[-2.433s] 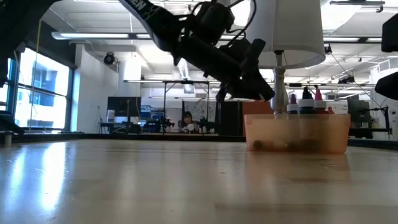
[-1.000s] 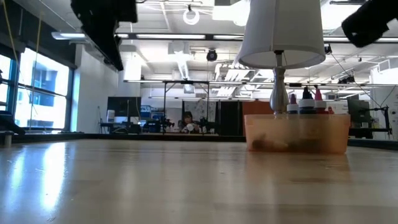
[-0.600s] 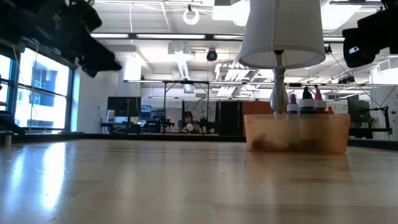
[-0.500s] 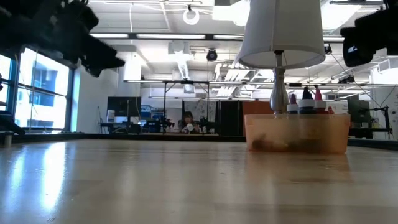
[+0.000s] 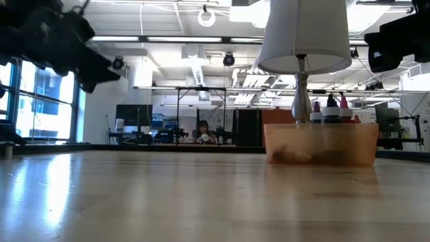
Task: Pick & Place food coloring
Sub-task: Return to Home Position
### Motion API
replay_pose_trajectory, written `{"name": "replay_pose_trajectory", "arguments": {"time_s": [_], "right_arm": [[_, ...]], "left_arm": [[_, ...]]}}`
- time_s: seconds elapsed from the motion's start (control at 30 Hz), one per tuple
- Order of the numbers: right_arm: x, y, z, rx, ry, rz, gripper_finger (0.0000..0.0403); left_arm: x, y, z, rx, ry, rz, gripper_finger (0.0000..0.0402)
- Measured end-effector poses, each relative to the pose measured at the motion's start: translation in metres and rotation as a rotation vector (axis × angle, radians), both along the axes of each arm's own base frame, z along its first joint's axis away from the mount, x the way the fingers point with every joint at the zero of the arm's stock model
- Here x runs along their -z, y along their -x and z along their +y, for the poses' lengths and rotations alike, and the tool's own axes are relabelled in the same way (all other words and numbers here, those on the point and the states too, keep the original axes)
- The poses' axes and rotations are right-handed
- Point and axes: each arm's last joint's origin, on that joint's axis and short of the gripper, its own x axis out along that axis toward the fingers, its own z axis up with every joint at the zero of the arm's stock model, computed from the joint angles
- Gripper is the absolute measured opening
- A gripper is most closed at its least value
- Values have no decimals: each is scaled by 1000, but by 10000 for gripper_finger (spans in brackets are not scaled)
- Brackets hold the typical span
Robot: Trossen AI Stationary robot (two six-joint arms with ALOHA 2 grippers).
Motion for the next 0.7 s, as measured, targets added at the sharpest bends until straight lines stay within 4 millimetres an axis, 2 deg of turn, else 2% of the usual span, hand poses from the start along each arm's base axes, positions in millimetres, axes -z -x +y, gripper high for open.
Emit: {"name": "replay_pose_trajectory", "arguments": {"time_s": [0.13,0.23,0.4,0.7], "right_arm": [[0,0,0,-1,-37,4,116],[0,0,0,-1,-38,4,116],[0,0,0,-1,-34,3,116],[-1,0,0,-1,-36,-3,116]], "left_arm": [[-11,12,-4,15,-100,-133,202],[-6,18,-6,7,-138,-204,202],[14,20,-6,-6,-147,-218,202],[19,18,-6,-10,-155,-185,202]]}}
